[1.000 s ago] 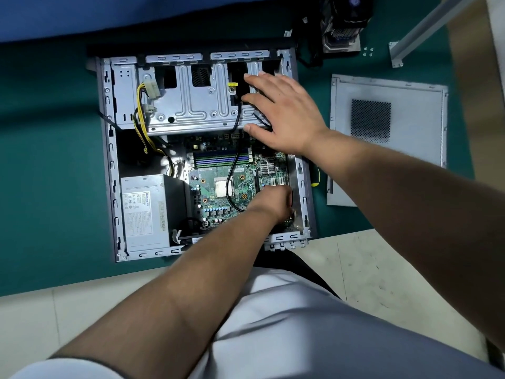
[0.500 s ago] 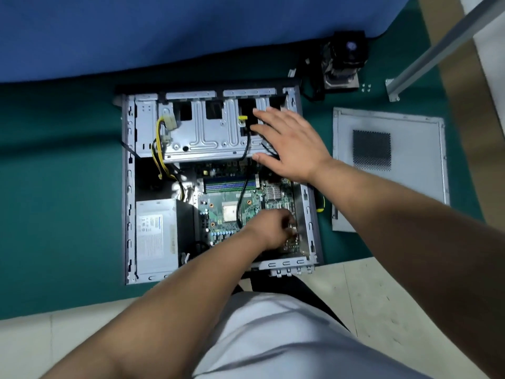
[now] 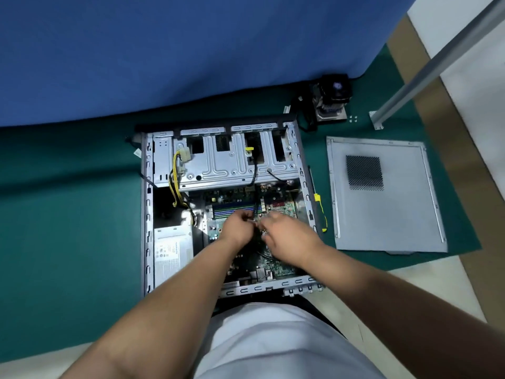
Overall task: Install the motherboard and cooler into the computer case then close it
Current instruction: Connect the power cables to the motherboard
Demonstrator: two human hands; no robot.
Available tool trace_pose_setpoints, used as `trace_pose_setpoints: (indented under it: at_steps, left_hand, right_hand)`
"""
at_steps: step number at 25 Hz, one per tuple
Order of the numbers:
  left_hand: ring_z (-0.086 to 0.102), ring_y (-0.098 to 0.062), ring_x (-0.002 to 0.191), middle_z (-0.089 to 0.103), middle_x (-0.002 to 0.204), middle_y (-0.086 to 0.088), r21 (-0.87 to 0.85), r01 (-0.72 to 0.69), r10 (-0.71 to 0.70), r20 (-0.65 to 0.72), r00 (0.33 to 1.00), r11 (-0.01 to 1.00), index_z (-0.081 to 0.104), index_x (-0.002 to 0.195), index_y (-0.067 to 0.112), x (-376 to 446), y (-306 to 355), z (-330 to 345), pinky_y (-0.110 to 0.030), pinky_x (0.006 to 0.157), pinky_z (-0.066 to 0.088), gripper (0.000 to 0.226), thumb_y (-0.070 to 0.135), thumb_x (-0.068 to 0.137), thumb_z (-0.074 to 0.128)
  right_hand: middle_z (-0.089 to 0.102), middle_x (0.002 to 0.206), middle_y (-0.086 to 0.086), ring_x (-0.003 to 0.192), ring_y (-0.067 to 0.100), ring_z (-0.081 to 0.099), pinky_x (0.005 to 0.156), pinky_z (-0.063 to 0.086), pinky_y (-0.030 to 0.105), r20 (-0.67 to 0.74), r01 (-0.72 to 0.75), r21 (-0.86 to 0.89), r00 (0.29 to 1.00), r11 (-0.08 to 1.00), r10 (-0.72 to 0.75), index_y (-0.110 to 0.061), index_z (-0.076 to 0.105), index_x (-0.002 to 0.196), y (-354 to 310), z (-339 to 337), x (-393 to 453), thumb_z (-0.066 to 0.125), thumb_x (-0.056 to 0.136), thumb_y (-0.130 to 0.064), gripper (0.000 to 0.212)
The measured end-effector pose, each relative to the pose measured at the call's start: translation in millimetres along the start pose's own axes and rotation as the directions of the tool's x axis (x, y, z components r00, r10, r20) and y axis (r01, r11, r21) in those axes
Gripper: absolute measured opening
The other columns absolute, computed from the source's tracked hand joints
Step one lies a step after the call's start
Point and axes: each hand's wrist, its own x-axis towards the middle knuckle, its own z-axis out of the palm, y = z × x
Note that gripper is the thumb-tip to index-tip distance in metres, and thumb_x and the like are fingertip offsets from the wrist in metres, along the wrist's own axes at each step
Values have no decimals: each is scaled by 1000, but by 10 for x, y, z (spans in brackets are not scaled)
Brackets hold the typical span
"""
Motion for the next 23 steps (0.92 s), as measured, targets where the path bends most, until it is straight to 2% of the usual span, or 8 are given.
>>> trace_pose_setpoints:
  at_steps: [2,4,8,11,14,17,20,23]
  left_hand:
    - [67,-40,113,71,118,-23,-174,38,-37,14,999,984,67,105,13,14,29,-7,-51,100,55,14,4,101,56]
    - [69,-39,111,73,115,-21,-195,24,-21,17,1000,980,68,97,18,28,70,-28,-52,97,56,16,6,102,57]
    - [67,-27,114,71,126,-7,151,-169,147,146,978,974,71,126,17,71,171,-107,-28,94,52,29,11,103,55]
    - [59,-26,127,63,139,-8,411,-397,357,174,918,821,62,140,17,109,246,-188,-21,102,39,41,7,101,51]
    - [56,-28,129,56,144,-6,611,-547,497,272,824,573,45,153,29,169,336,-257,-38,105,47,67,1,92,51]
    - [53,-28,134,50,153,4,780,-544,406,409,817,311,30,156,45,238,418,-289,-43,87,53,79,8,91,57]
    - [50,-24,138,42,158,9,859,-476,308,408,860,191,23,155,53,284,431,-314,-42,84,55,74,10,101,50]
    - [51,-24,137,40,159,10,876,-462,311,404,860,140,17,154,55,287,406,-333,-45,83,57,79,5,100,45]
  right_hand:
    - [58,114,11,103,31,62,87,51,37,206,-147,-9,968,989,146,-14,60,125,-88,110,52,55,101,-35,32]
    - [60,108,13,97,32,62,81,49,35,267,-225,53,942,973,203,-12,57,127,-179,208,86,54,102,-36,34]
    - [63,102,11,83,30,67,76,58,38,203,-340,357,937,870,284,-13,47,129,-204,303,76,52,101,-18,29]
    - [55,87,5,76,29,58,70,50,34,154,-382,337,924,861,350,-14,44,141,-141,291,33,54,94,-6,48]
    - [45,79,-1,69,21,51,71,50,34,169,-432,276,901,859,399,-21,34,155,-112,280,23,51,93,4,69]
    - [49,87,3,80,27,55,79,54,36,191,-449,237,891,862,411,-31,30,159,-132,257,21,49,92,6,78]
    - [62,114,13,99,31,65,82,56,36,202,-493,214,867,843,455,-27,36,156,-126,258,31,51,92,6,73]
    - [65,114,15,102,33,66,83,59,40,182,-491,136,866,861,465,-19,38,154,-127,293,37,51,92,5,68]
